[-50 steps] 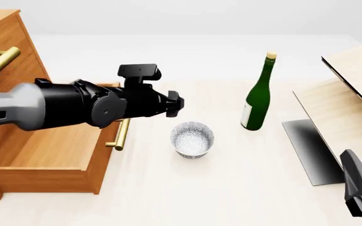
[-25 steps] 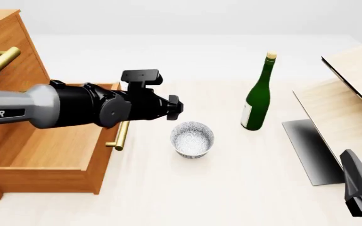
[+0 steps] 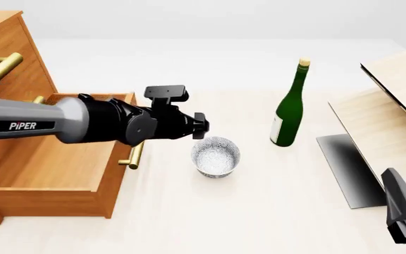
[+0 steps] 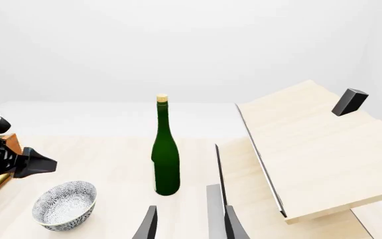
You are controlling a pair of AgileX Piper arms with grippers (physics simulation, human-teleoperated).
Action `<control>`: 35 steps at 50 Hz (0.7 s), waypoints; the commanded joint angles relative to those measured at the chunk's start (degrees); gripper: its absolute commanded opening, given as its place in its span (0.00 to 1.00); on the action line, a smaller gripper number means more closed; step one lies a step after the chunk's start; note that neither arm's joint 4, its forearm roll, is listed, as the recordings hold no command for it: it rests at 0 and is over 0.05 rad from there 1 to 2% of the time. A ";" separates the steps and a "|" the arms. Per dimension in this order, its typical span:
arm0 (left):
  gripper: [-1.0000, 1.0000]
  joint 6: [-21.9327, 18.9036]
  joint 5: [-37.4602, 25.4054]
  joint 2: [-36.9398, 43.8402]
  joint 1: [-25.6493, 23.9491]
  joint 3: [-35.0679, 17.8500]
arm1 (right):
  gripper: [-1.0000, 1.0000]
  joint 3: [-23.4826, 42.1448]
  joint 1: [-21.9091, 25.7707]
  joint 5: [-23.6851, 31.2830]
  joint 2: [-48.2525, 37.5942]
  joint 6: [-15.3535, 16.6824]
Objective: Put the bowl in the bottom drawer of the cabinet and close it.
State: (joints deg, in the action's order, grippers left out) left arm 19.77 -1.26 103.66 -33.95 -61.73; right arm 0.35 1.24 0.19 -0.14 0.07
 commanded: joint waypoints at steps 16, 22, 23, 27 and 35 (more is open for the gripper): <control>1.00 1.52 1.71 5.39 0.60 0.65 | 1.00 0.01 -0.02 -0.01 -0.03 0.00; 1.00 1.60 1.89 5.95 0.46 0.66 | 1.00 0.01 -0.02 -0.01 -0.03 0.00; 1.00 1.59 1.96 6.14 0.49 0.62 | 1.00 0.01 -0.02 -0.01 -0.03 0.00; 1.00 1.83 2.16 6.71 0.47 0.64 | 1.00 0.01 -0.02 -0.01 -0.03 0.00; 1.00 2.13 2.32 7.85 0.60 0.40 | 1.00 0.01 -0.02 -0.01 -0.03 0.00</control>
State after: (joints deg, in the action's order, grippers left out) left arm 21.46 -0.15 109.35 -34.60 -62.62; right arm 0.35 1.24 0.19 -0.14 0.07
